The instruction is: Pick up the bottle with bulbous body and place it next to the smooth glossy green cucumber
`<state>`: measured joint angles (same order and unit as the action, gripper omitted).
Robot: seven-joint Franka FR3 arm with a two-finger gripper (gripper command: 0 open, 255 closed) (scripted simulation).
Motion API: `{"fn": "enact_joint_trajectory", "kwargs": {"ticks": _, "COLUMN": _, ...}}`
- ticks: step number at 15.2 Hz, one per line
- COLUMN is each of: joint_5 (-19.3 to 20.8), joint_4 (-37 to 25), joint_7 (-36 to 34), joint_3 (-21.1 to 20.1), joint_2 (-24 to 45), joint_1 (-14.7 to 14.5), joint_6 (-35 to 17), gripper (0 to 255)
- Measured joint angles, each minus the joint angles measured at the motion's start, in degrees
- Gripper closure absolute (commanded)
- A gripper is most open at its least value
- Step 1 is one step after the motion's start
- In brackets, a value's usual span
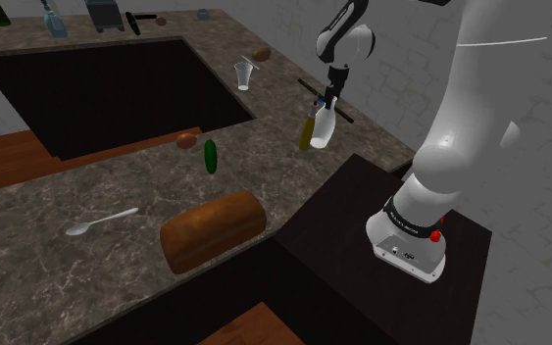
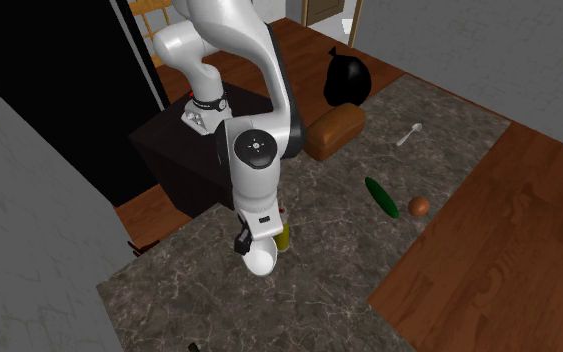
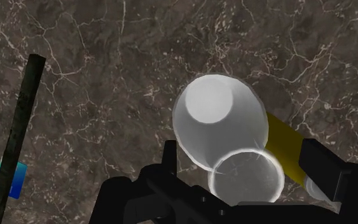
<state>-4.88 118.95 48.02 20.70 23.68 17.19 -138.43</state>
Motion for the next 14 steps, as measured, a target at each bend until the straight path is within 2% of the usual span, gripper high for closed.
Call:
{"fn": "enact_joint_trajectory", "kwargs": {"ticks": 5, "joint_5": -0.05, "joint_4": -0.02, "joint_7": 0.05, "joint_3": -0.02, "joint_2": 0.10, "joint_1": 0.04, "joint_6": -0.10, "gripper": 0}}
{"fn": "enact_joint_trajectory", "kwargs": {"ticks": 6, "joint_5": -0.05, "joint_4": -0.02, "joint_7": 0.05, "joint_3": -0.02, "joint_2": 0.10, "joint_1": 0.04, "joint_6": -0.10, "gripper": 255}}
{"fn": "enact_joint_trajectory", "kwargs": {"ticks": 14, "joint_5": -0.04, "joint_4": -0.02, "joint_7": 0.04, "joint_3": -0.02, "joint_2": 0.08, "joint_1": 0.03, "joint_6": -0.11, "gripper": 255}}
